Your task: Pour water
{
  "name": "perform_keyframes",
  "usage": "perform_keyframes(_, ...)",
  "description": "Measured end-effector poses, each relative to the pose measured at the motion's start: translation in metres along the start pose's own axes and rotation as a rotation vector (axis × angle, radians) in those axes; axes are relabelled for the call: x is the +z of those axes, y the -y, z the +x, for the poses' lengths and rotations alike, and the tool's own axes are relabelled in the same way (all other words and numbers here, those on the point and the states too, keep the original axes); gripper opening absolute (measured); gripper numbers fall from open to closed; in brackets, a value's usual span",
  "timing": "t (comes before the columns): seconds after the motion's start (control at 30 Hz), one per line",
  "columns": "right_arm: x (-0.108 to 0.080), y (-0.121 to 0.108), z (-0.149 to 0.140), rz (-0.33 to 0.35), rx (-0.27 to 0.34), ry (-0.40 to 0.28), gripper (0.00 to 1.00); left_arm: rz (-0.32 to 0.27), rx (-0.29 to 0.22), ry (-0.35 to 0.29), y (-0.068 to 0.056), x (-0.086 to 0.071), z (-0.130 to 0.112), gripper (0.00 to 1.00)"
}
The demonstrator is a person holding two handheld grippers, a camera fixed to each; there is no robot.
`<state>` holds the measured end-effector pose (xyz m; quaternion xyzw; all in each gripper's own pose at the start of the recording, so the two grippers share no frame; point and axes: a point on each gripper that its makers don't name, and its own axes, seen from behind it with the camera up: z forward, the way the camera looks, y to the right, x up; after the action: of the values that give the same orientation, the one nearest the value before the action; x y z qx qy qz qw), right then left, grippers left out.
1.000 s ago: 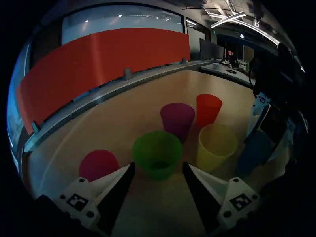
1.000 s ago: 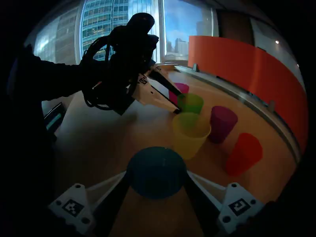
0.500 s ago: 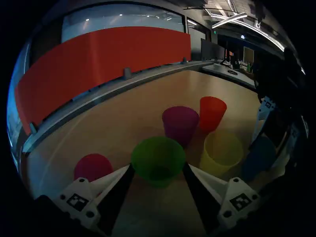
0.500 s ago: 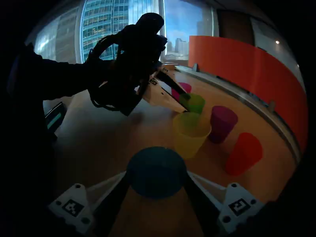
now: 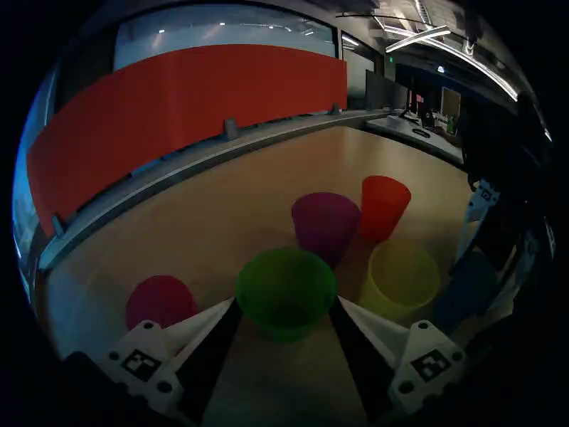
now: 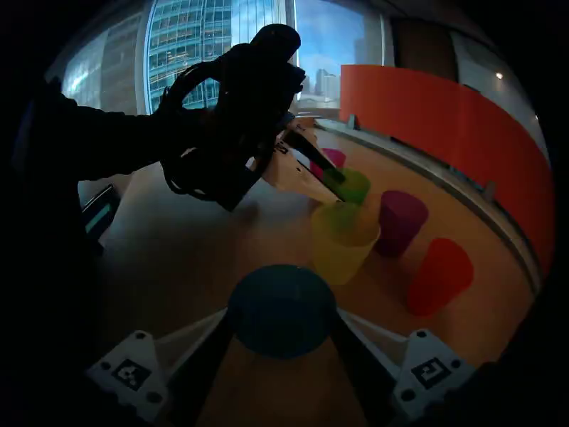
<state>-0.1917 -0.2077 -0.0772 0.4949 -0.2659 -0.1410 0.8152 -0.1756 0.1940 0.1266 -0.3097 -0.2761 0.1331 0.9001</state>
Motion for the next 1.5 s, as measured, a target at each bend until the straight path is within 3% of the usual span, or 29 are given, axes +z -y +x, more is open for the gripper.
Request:
perform_keyframes(0.37,-0.003,0.003,-0.001,-0.002,0.001,0.002,0.91,-0.007,-0.012,-0.039,-0.001,-0.010,0.012,0.85)
perform_keyframes(0.73,-0.011,0.004,0.012,-0.021,0.010,-0.035,0.91,0.004,-0.002,-0.086,-0.001,-0.031,0.026,0.85)
perform_keyframes(1.5,-0.047,0.004,0.075,-0.092,0.035,-0.223,0.91,0.043,-0.040,-0.269,0.002,-0.109,0.065,0.85)
